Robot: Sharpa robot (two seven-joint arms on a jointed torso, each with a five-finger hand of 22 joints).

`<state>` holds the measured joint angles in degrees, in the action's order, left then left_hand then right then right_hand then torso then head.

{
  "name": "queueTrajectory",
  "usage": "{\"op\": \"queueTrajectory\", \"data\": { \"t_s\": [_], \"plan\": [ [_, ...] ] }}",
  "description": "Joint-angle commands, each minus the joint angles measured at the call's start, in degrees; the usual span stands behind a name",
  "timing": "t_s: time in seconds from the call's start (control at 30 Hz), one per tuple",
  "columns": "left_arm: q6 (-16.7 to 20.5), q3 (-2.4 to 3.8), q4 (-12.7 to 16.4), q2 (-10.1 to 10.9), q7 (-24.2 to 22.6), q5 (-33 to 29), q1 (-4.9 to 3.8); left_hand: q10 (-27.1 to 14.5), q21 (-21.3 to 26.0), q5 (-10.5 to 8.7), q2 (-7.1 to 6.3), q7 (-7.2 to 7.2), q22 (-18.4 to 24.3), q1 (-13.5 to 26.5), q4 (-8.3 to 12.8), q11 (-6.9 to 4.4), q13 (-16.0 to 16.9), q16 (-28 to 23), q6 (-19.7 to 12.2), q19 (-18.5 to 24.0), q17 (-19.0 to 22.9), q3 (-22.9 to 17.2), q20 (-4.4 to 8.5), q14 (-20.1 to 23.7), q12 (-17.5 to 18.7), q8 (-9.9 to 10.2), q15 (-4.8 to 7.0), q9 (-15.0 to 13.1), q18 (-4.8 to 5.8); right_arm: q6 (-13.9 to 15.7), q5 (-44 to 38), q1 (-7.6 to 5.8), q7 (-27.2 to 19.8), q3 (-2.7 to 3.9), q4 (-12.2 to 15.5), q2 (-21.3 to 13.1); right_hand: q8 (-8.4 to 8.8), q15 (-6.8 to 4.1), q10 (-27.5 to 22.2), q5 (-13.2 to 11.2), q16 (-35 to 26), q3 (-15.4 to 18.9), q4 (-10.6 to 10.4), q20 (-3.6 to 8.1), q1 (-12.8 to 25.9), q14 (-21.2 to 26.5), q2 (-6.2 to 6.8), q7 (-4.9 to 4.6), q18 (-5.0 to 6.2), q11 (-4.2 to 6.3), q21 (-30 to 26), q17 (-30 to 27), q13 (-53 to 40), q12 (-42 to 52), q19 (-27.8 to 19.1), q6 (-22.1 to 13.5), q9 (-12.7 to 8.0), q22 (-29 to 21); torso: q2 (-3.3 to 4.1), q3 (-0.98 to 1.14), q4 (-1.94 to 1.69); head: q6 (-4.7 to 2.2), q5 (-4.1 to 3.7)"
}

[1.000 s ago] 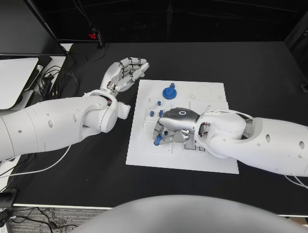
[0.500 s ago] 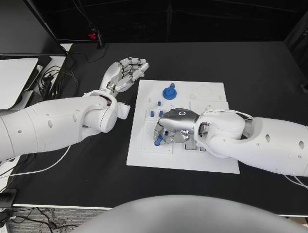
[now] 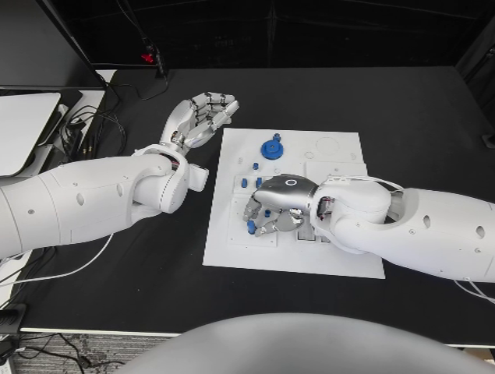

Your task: Assemble the parts on the task board

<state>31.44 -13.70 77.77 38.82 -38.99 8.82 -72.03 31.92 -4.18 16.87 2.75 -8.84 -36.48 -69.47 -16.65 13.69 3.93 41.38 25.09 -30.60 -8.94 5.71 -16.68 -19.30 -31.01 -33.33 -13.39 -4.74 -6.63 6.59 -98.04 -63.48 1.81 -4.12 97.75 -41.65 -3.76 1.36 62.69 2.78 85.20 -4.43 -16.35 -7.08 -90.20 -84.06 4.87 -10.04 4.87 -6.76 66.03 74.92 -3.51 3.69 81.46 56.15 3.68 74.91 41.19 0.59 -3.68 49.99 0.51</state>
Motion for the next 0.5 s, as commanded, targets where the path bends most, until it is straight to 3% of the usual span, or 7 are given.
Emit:
{"op": "queueTrajectory", "data": {
  "t_s": [0.03, 0.33, 0.5],
  "plan": [
    [-0.4, 0.05, 0.1, 0.0, -5.1, 0.0, -0.08, -0.2, -0.2, 0.28, 0.76, -7.28, 0.1, 0.0, -0.1, 0.01, -0.1, 0.2, -0.4, -0.4, 0.0, 0.4, 0.12, 0.3, -0.4, -0.2, 0.11, 0.1, -0.23, 0.2, 0.2, -0.06, -0.6, 0.01, 0.0, 0.0, 0.21, 0.45, -0.8, 0.0, -0.4, 0.6, 0.1, -0.28, 0.7, -3.2, 0.12, -0.07, 0.3, 0.12, -0.5, 2.0, -0.1, 0.2, -0.2, -1.1, 0.0, 3.8, -0.01, 0.01, 0.02, 0.01, 0.01],
    [-0.4, 0.05, 0.1, 0.0, -5.1, 0.0, -0.08, -0.2, -0.3, 0.31, 0.83, -7.28, 0.1, 0.0, -0.1, 0.01, -0.1, 0.3, -0.4, -0.4, 0.1, 0.4, 0.12, 0.3, -0.4, -0.2, 0.11, 0.1, -0.23, 2.8, 1.3, -0.03, -1.2, 0.0, -0.1, -0.1, -0.12, 0.41, -0.4, 0.0, -0.4, 0.5, 0.2, -0.35, 0.9, -3.2, -0.33, -0.15, 0.34, 0.15, -0.4, 2.1, -0.3, 0.8, -0.2, -1.0, 0.2, 3.8, -0.05, 0.0, 0.0, 0.01, -0.1],
    [-0.5, 0.05, 0.0, -0.1, -5.1, 0.0, -0.08, -0.2, -0.3, 0.31, 0.83, -7.28, 0.1, 0.0, -0.1, 0.01, -0.1, 0.3, -0.4, -0.4, 0.1, 0.4, 0.12, 0.3, -0.4, -0.2, 0.11, 0.1, -0.23, 7.3, 2.2, 0.06, -1.7, 0.0, 0.0, -0.8, -0.06, 0.47, -0.4, 0.0, -0.4, 0.6, 0.1, -0.43, 1.2, -3.2, -0.52, -0.31, 0.35, 0.04, -0.5, 1.9, -0.2, 0.9, -0.1, -1.4, 0.2, 3.8, -0.06, 0.02, 0.0, 0.01, -0.28]
  ]
}}
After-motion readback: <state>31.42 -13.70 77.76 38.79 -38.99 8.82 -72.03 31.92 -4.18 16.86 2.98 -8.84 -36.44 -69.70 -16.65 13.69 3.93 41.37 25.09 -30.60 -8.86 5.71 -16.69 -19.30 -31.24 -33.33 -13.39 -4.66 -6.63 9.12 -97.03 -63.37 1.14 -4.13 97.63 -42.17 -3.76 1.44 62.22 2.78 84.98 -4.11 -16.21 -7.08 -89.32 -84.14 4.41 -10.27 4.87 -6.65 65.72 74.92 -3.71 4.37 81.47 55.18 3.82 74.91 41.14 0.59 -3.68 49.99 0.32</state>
